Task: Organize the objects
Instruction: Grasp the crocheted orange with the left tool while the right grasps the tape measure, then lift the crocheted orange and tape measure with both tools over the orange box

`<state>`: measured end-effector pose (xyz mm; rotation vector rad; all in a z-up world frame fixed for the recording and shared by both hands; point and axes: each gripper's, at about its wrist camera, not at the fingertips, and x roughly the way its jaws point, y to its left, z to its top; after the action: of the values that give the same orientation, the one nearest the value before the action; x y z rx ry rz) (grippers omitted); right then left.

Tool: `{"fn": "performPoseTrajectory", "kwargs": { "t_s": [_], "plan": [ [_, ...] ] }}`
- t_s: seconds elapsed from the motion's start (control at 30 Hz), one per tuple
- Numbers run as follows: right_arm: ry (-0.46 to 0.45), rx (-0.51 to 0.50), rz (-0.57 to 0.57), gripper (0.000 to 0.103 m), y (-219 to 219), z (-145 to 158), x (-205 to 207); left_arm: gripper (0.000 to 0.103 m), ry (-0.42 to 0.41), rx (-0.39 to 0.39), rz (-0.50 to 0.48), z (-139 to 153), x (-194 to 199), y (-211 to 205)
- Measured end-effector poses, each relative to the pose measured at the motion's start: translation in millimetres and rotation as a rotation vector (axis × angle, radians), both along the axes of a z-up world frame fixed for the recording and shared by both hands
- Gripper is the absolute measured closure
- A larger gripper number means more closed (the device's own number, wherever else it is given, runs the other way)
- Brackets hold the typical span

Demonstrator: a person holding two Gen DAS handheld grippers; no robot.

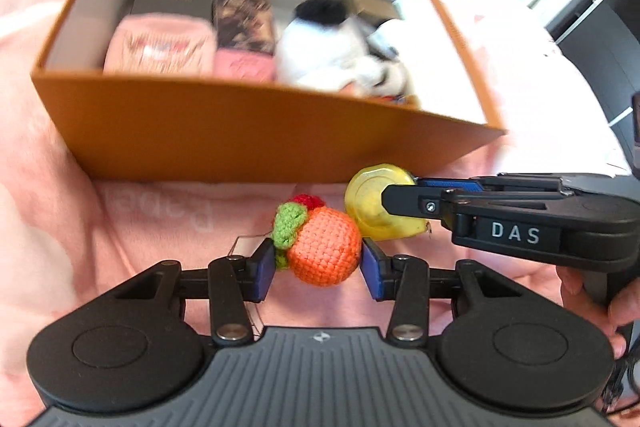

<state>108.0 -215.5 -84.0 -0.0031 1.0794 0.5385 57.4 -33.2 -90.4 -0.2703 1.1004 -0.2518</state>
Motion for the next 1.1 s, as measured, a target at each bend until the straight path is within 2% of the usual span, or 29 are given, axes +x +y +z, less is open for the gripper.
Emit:
{"fn": "performPoseTrajectory", "kwargs": {
  "t_s": [0.27,0.6,0.87,1.1],
  "plan": [
    [-0.058,-0.004,0.065,0.080,-4,37,-16,0.052,-0.105,0.034,-0.060,44,-7,-11],
    [-0.248,0.015,0.124,0.080,-10,102,-32,0.052,-0.231,0.049,-0.046,100,4,-12],
    [-0.359,0.028,0.106,0.080,-12,135,-8,0.052,-0.309,0.108,-0.041,124,30,-13],
    [-0.325,0.053,0.070,0.081,-9,134,36,0.052,-0.330,0.129,-0.039,123,69,-9]
  ]
}}
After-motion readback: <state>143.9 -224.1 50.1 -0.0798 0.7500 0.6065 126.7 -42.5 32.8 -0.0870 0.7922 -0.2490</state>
